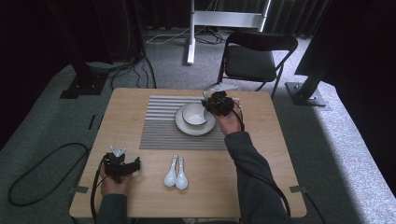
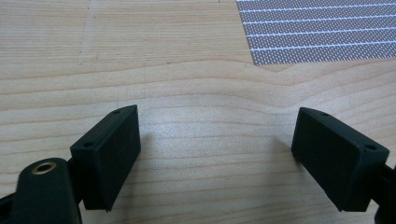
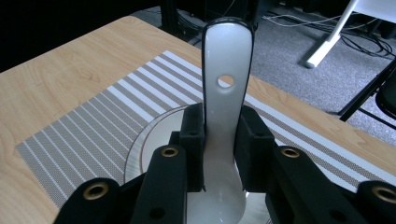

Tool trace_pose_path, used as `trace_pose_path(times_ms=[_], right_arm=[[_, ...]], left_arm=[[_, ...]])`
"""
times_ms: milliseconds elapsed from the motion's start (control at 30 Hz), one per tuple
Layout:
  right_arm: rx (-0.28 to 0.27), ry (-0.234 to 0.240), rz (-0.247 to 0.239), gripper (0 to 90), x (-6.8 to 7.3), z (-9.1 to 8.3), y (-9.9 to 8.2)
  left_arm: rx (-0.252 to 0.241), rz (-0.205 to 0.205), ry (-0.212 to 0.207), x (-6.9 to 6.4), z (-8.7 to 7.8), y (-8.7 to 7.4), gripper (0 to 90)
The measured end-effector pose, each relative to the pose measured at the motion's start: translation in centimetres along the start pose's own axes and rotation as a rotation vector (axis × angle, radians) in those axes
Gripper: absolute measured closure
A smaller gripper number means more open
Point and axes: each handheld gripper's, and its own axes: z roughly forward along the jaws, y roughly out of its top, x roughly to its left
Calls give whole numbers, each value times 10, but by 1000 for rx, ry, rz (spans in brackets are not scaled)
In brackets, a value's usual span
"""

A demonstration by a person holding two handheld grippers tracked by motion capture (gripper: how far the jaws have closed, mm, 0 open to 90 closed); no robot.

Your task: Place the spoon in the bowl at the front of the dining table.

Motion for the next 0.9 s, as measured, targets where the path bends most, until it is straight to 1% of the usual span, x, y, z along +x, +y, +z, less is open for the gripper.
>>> trace_pose_path(times_ms=[133, 167, 267, 300, 433, 467, 500, 533, 567, 600, 633, 700, 767, 800, 833, 900], right_arm=[[3, -5, 5, 749, -1, 7, 0], [2, -7, 8, 748, 0, 12, 1], [3, -14, 1, 749, 1, 17, 2], [7, -21, -2, 749, 3, 22, 3], [14, -33, -7, 749, 5, 34, 4], [14, -33, -7, 749, 5, 34, 4], [19, -33, -6, 749, 5, 40, 4], [19, -33, -6, 749, 5, 40, 4], [30, -31, -1, 748, 6, 47, 2], [30, -31, -1, 748, 6, 47, 2], [47, -28, -5, 749, 7, 55, 0], [61, -30, -8, 749, 8, 62, -2], [74, -30, -4, 748, 9, 67, -4], [74, -30, -4, 748, 9, 67, -4], [88, -31, -2, 749, 9, 73, -5], [102, -34, -7, 748, 9, 77, -6]], left_arm=[[1, 1, 0, 0, 0, 0, 161], [1, 1, 0, 0, 0, 0, 161], [2, 1, -1, 0, 0, 0, 161], [2, 1, -1, 0, 0, 0, 161], [3, 2, -1, 0, 0, 0, 161], [3, 2, -1, 0, 0, 0, 161], [2, 1, -1, 0, 0, 0, 161], [2, 1, -1, 0, 0, 0, 161], [3, 2, -1, 0, 0, 0, 161], [3, 2, -1, 0, 0, 0, 161], [2, 2, -1, 0, 0, 0, 161], [0, -2, 0, 0, 0, 0, 161], [2, 0, -1, 0, 0, 0, 161], [2, 0, -1, 0, 0, 0, 161], [2, 2, 0, 0, 0, 0, 161], [2, 2, 0, 0, 0, 0, 161]])
